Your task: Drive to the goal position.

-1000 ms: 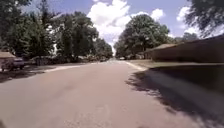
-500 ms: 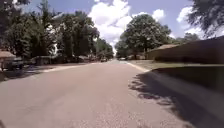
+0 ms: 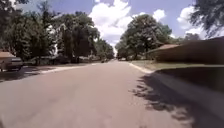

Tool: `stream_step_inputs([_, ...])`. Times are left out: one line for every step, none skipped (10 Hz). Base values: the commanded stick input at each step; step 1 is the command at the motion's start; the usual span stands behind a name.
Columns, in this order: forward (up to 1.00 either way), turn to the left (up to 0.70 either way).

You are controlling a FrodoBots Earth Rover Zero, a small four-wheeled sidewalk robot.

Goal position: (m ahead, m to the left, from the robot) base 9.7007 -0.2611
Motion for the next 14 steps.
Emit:
stream_step_inputs([0.70,-0.35])
stream_step_inputs([0.70,-0.13])
stream_step_inputs([0.70,0.00])
stream_step_inputs([0.70,0.00])
stream_step_inputs([0.70,0.00])
stream_step_inputs([0.70,0.00])
stream_step_inputs([0.70,0.00])
stream_step_inputs([0.70,0.00])
stream_step_inputs([0.70,0.00])
stream_step_inputs([0.70,0.00])
stream_step_inputs([0.70,0.00])
stream_step_inputs([0.70,0.00])
stream_step_inputs([0.70,0.00])
stream_step_inputs([0.70,0.00])
